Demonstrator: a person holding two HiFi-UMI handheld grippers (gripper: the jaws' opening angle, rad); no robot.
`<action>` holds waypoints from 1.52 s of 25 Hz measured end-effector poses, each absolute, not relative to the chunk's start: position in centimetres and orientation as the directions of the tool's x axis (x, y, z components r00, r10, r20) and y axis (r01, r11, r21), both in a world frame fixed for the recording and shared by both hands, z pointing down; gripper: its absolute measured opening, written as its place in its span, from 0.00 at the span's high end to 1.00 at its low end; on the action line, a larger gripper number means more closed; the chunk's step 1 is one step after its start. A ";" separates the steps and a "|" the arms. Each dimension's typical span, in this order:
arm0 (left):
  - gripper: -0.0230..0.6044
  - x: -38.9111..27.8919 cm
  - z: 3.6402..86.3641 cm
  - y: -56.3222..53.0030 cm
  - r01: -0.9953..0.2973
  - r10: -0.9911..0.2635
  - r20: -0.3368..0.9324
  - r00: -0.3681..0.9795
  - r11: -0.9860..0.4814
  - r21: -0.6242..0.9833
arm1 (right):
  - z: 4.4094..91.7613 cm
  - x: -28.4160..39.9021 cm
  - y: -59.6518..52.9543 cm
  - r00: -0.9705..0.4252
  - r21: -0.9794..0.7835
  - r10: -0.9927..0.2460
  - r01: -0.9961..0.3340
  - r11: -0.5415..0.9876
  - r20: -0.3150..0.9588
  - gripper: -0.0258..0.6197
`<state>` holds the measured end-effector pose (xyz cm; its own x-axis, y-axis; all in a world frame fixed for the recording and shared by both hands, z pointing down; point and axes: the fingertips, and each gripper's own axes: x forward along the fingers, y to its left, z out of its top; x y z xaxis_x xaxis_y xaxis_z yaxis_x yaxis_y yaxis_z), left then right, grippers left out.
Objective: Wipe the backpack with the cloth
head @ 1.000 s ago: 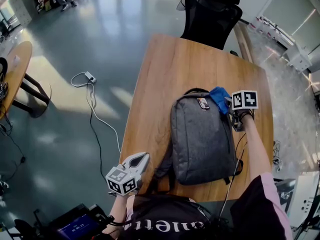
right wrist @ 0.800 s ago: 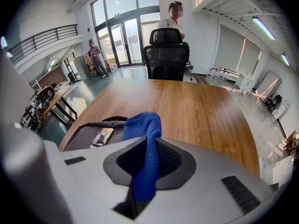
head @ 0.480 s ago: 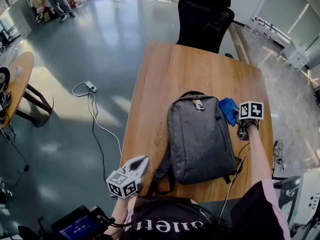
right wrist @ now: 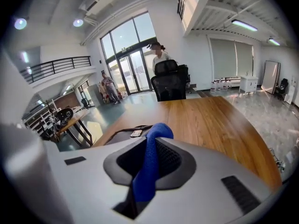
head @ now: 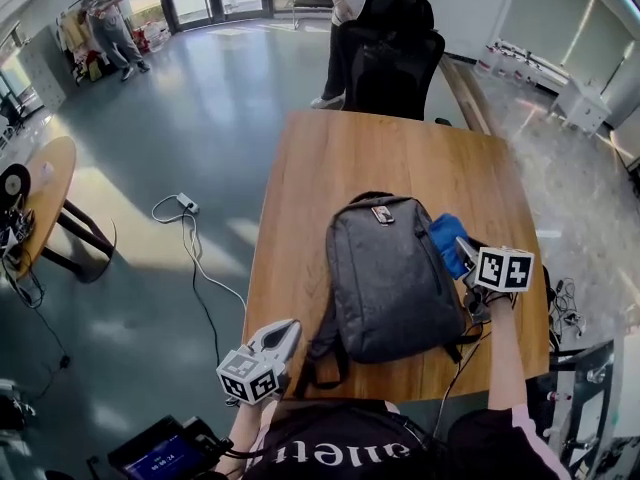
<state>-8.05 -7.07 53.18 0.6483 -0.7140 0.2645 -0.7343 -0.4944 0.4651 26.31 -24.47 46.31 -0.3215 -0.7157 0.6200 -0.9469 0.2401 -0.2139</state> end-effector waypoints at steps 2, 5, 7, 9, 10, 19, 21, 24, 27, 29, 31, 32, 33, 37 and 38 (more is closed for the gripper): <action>0.97 -7.6 52.8 -6.3 -0.736 -0.714 0.262 0.649 -0.501 0.456 | 45.3 25.9 -21.8 -0.335 -0.227 -0.745 -0.942 0.248 0.577 0.87; 0.97 -6.6 52.5 -4.7 -0.734 -0.709 0.263 0.655 -0.513 0.445 | 44.1 25.2 -17.6 -0.352 -0.260 -0.782 -0.933 0.249 0.515 0.87; 0.97 -5.9 52.4 -3.8 -0.731 -0.701 0.267 0.661 -0.522 0.439 | 43.9 24.5 -15.0 -0.367 -0.284 -0.791 -0.925 0.253 0.489 0.87; 0.97 -5.1 52.5 -3.0 -0.724 -0.690 0.270 0.672 -0.533 0.439 | 44.0 23.9 -12.4 -0.373 -0.305 -0.799 -0.919 0.249 0.472 0.87; 0.97 -4.5 52.6 -2.3 -0.718 -0.683 0.272 0.678 -0.537 0.442 | 44.2 23.6 -10.9 -0.376 -0.315 -0.802 -0.916 0.247 0.465 0.87; 0.97 1.5 53.4 5.5 -0.666 -0.602 0.296 0.741 -0.609 0.430 | 47.2 19.3 1.4 -0.475 -0.420 -0.766 -0.858 0.294 0.433 0.87; 0.97 1.9 53.9 7.3 -0.663 -0.583 0.319 0.747 -0.617 0.424 | 48.0 18.3 3.2 -0.490 -0.422 -0.755 -0.852 0.309 0.437 0.87; 0.97 1.9 54.5 9.6 -0.666 -0.570 0.347 0.745 -0.610 0.428 | 48.8 16.7 5.6 -0.518 -0.420 -0.728 -0.841 0.341 0.448 0.87; 0.97 1.7 54.5 10.8 -0.668 -0.563 0.360 0.744 -0.615 0.418 | 49.2 15.4 7.8 -0.551 -0.448 -0.706 -0.819 0.358 0.444 0.87; 0.97 1.7 54.5 11.0 -0.667 -0.557 0.368 0.745 -0.624 0.406 | 49.6 14.9 8.9 -0.563 -0.475 -0.700 -0.807 0.351 0.440 0.87; 0.97 1.7 54.5 11.3 -0.666 -0.553 0.371 0.746 -0.628 0.402 | 50.2 14.7 10.0 -0.566 -0.494 -0.695 -0.801 0.337 0.444 0.87; 0.97 1.6 54.5 11.5 -0.665 -0.553 0.370 0.746 -0.629 0.402 | 50.5 14.6 10.6 -0.566 -0.501 -0.692 -0.800 0.330 0.448 0.87; 0.97 1.4 54.4 11.6 -0.664 -0.552 0.369 0.747 -0.631 0.400 | 50.7 14.4 11.0 -0.565 -0.506 -0.690 -0.799 0.324 0.451 0.87; 0.97 0.3 54.1 11.6 -0.654 -0.544 0.363 0.756 -0.647 0.392 | 51.2 13.6 11.8 -0.557 -0.509 -0.691 -0.803 0.308 0.460 0.87; 0.97 -0.2 54.2 11.7 -0.651 -0.541 0.364 0.758 -0.650 0.392 | 51.4 13.4 11.9 -0.552 -0.503 -0.692 -0.808 0.306 0.465 0.87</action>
<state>-0.17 11.73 54.17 0.7584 -0.5408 0.3639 -0.6513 -0.6496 0.3922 13.35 11.95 51.36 -0.5516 -0.6924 0.4651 -0.8083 0.3061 -0.5029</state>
